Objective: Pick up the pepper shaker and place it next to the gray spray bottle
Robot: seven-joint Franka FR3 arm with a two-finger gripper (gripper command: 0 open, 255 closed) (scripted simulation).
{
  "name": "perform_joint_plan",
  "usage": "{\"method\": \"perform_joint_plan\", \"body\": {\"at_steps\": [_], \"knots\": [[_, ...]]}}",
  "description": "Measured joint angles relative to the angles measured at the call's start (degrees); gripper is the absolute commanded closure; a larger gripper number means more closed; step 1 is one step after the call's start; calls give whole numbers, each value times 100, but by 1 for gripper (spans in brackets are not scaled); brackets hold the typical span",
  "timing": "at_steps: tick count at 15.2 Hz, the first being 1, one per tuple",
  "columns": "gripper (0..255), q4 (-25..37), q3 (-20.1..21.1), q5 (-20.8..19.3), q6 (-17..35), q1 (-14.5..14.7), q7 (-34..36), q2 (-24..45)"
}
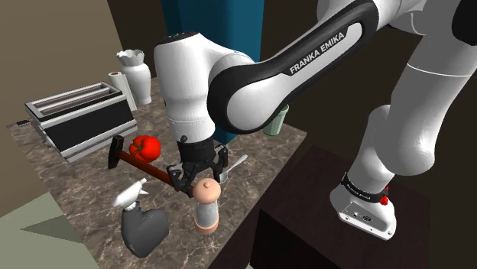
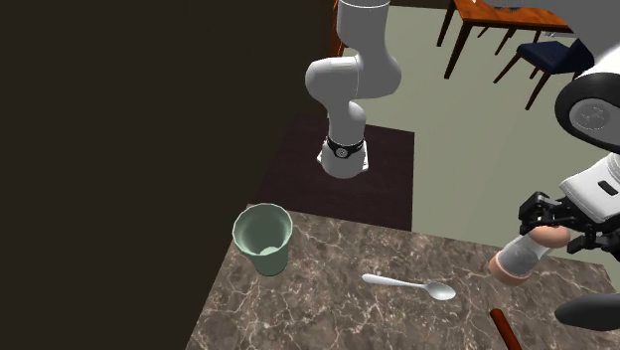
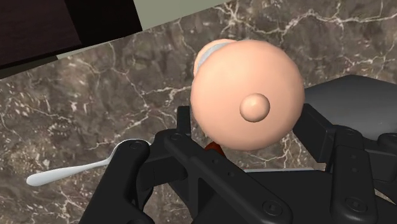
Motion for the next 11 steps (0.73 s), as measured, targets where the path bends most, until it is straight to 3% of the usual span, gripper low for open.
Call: {"method": "perform_joint_plan", "body": {"at_steps": [2, 3, 9, 11], "knots": [[255, -1, 0, 0, 2, 0, 1, 0], [0, -1, 0, 0, 2, 0, 1, 0], [0, -1, 0, 0, 3, 1, 1, 0], [0, 172, -12, 21, -212, -17, -26, -51]]}}
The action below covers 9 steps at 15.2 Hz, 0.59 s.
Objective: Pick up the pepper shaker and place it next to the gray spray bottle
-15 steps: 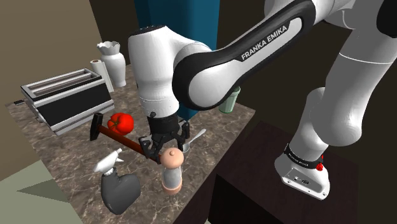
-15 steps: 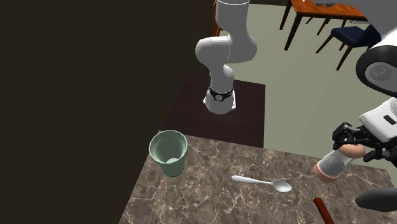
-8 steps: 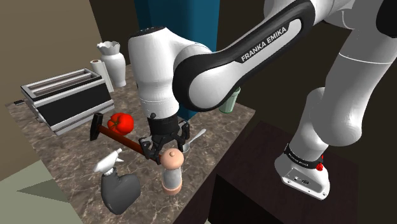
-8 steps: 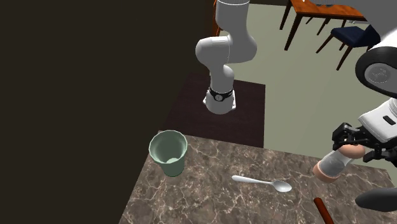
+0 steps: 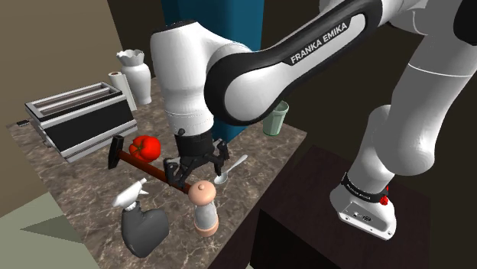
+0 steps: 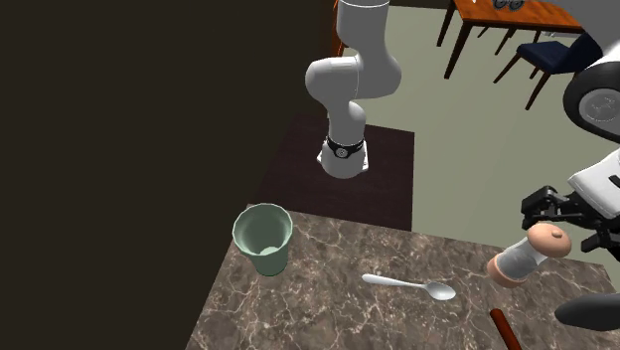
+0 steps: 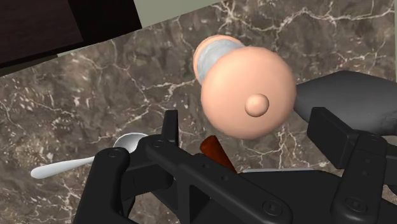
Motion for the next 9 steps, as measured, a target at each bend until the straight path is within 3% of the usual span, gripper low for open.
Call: {"method": "perform_joint_plan", "body": {"at_steps": [3, 9], "knots": [[0, 285, -20, 66, -418, -28, -46, -152], [0, 331, -22, 82, -500, -30, -54, -184]]}}
